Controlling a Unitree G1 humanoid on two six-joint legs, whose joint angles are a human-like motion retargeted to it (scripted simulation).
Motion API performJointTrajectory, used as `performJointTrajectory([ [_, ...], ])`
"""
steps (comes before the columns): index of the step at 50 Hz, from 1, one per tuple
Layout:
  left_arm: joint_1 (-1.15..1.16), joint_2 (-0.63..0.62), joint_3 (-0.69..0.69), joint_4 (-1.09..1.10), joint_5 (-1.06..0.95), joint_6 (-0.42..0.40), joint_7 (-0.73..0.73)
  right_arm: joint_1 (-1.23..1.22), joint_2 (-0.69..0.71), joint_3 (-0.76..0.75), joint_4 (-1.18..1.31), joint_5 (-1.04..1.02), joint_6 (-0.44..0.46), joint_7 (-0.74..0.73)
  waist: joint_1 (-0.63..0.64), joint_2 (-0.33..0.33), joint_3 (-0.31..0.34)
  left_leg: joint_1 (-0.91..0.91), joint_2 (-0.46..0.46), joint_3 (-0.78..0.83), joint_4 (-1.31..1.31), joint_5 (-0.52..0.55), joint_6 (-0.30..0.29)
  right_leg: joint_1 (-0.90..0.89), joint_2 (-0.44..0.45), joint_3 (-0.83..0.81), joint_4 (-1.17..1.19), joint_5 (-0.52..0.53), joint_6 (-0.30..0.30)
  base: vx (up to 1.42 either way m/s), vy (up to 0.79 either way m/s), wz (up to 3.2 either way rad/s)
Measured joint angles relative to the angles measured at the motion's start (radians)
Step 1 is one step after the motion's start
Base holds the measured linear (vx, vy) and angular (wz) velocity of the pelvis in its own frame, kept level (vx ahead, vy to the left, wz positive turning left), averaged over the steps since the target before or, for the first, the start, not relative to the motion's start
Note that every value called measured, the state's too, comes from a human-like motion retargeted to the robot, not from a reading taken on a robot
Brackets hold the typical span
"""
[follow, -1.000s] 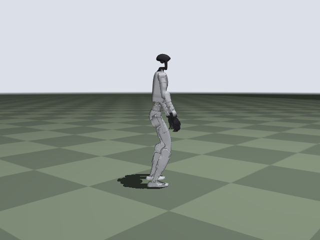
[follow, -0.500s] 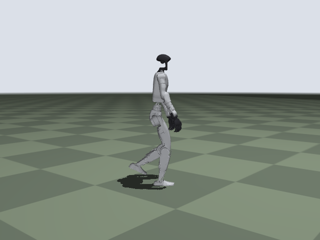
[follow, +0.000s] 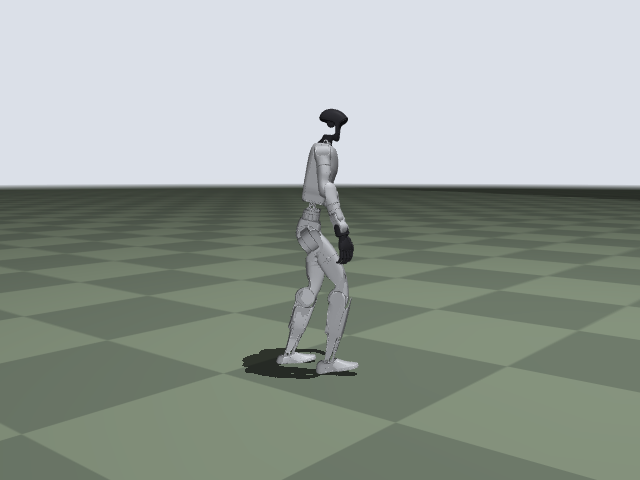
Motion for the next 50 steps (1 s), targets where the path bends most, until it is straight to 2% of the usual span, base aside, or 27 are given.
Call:
performJointTrajectory([
  [5, 0.03, 0.003, 0.012, 0.044, 0.006, 0.006, -0.027, -0.007, -0.006, 0.01, -0.004, -0.004, -0.003, 0.005, -0.008, -0.029, -0.004, 0.013, -0.046, -0.002, -0.106, 0.086, -0.001, 0.029, -0.048, 0.02, 0.201, -0.126, -0.024, -0.26, 0.0, 0.16],
  [10, 0.057, 0.006, 0.03, 0.064, -0.005, 0.003, -0.038, -0.012, -0.011, 0.009, -0.019, -0.001, -0.008, -0.012, 0.004, -0.055, -0.019, 0.003, -0.078, -0.002, -0.17, 0.152, 0.003, 0.11, -0.071, 0.046, 0.289, -0.202, -0.03, -0.21, -0.03, 0.07],
  [17, 0.076, 0.01, 0.056, 0.056, -0.04, -0.004, -0.03, -0.019, -0.008, -0.003, -0.039, 0.02, -0.011, -0.036, 0.043, -0.079, -0.041, -0.039, -0.091, 0.006, -0.201, 0.214, 0.011, 0.241, -0.059, 0.081, 0.197, -0.244, -0.02, -0.18, -0.07, -0.03],
  [21, 0.071, 0.009, 0.073, 0.044, -0.066, -0.004, -0.016, -0.024, -0.007, -0.005, -0.046, 0.034, -0.008, -0.04, 0.068, -0.079, -0.042, -0.082, -0.072, 0.018, -0.168, 0.224, 0.009, 0.283, -0.039, 0.081, 0.093, -0.268, -0.034, -0.18, -0.09, -0.1],
  [28, 0.049, -0.006, 0.088, 0.018, -0.101, -0.006, 0.014, -0.042, -0.012, 0.007, -0.056, 0.035, -0.004, -0.047, 0.1, -0.055, -0.022, -0.205, -0.005, 0.033, -0.003, 0.193, -0.011, 0.299, 0.001, 0.055, -0.024, -0.249, -0.066, -0.18, -0.1, -0.04],
  [37, 0.061, -0.027, 0.092, -0.008, -0.102, -0.002, -0.005, -0.047, -0.01, 0.017, -0.039, 0.007, 0.004, -0.034, 0.123, -0.011, -0.015, -0.349, 0.103, 0.039, 0.289, 0.022, -0.001, 0.284, 0.053, 0.019, -0.092, -0.188, -0.071, -0.11, -0.05, -0.03],
  [43, 0.094, -0.03, 0.098, -0.015, -0.104, 0.007, -0.047, -0.033, -0.008, 0.018, -0.024, 0.001, 0.013, -0.018, 0.141, 0.02, -0.036, -0.331, 0.152, 0.031, 0.424, -0.055, -0.003, 0.296, 0.094, 0.009, -0.137, -0.16, -0.075, -0.01, 0.0, -0.02],
  [50, 0.129, -0.035, 0.097, -0.023, -0.116, 0.004, -0.083, -0.019, -0.019, 0.016, -0.011, 0.013, 0.016, -0.005, 0.138, 0.03, -0.061, -0.234, 0.118, -0.006, 0.304, -0.055, -0.021, 0.31, 0.096, 0.004, -0.162, -0.148, -0.07, 0.01, 0.05, -0.01],
])
